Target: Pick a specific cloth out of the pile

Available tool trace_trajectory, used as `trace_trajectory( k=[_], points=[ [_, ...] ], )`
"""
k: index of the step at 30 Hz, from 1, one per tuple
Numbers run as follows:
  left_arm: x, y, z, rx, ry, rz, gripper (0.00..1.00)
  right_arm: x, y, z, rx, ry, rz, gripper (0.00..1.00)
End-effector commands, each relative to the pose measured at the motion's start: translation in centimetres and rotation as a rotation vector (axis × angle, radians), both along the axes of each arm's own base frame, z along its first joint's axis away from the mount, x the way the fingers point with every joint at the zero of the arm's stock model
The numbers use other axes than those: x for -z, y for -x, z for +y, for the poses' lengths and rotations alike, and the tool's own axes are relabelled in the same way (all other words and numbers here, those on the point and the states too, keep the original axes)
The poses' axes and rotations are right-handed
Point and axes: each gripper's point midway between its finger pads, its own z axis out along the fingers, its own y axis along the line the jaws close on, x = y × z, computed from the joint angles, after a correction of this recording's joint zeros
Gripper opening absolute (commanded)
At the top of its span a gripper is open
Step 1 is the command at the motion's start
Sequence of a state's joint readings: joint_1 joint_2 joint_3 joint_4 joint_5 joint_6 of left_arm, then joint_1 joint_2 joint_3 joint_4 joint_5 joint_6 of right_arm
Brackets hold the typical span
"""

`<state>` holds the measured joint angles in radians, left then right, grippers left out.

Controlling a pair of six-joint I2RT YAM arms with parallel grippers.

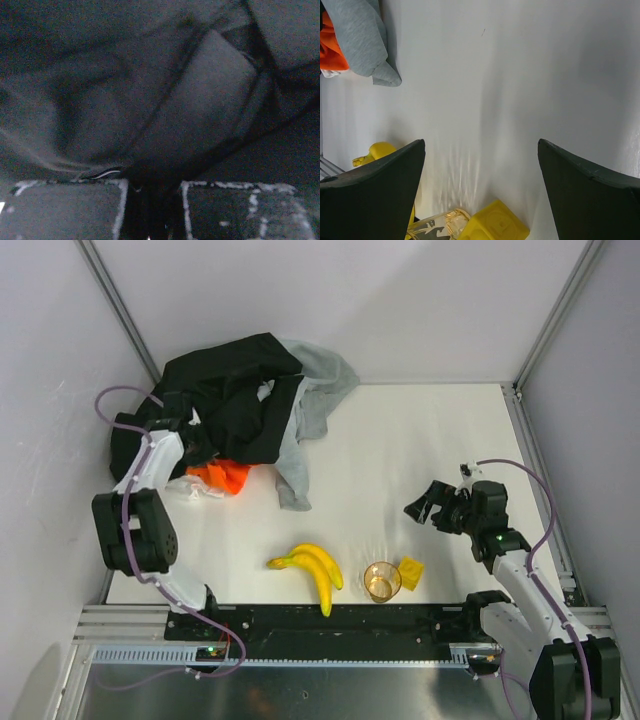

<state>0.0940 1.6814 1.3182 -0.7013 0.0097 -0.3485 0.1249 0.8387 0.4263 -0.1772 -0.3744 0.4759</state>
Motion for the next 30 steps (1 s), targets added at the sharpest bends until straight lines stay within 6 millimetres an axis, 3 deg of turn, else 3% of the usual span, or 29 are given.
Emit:
trace_trajectory(
  k=[1,5,8,11,14,16,19,23,26,30],
  points=[
    [-12.6,-3.1,1.7,-0.044,-0.088,-0.375,0.01,-0.8,-0.3,0.4,-0.003,-0.015,-0.032,0.99],
    [-19.4,-4.0,1.6,-0.048,-0.094,-0.563,0.01,-0.8,-0.2,0.6,-0.009,-0.014,-0.031,0.99],
    [-23.5,-5.3,1.4,-0.044,-0.085,-0.683,0.01,-0.6,-0.2,0.7,-0.012,-0.008,-0.026,0.99],
    [-25.2,-7.1,1.4,-0.042,-0.076,-0.732,0.01,-0.4,-0.1,0.7,-0.017,-0.003,-0.021,0.99],
    [-24.9,-9.1,1.7,-0.049,-0.077,-0.737,0.01,-0.2,0.0,0.7,-0.021,0.003,-0.014,0.99],
    [-23.6,-10.4,1.9,-0.057,-0.077,-0.719,0.01,-0.1,0.0,0.7,-0.021,0.008,-0.011,0.99],
    [-19.7,-12.5,2.2,-0.070,-0.070,-0.654,0.01,0.1,0.0,0.7,-0.023,0.014,-0.008,0.99],
    [-12.0,-15.1,2.0,-0.072,-0.029,-0.521,0.01,0.3,0.0,0.9,-0.031,0.017,-0.004,0.99],
    [-5.6,-16.8,0.2,-0.017,0.072,-0.406,0.01,0.4,0.1,0.8,-0.035,0.025,-0.001,0.99],
    [1.3,-17.2,-1.5,-0.008,0.187,-0.264,0.03,0.6,0.2,0.7,-0.036,0.036,0.002,0.99]
  ],
)
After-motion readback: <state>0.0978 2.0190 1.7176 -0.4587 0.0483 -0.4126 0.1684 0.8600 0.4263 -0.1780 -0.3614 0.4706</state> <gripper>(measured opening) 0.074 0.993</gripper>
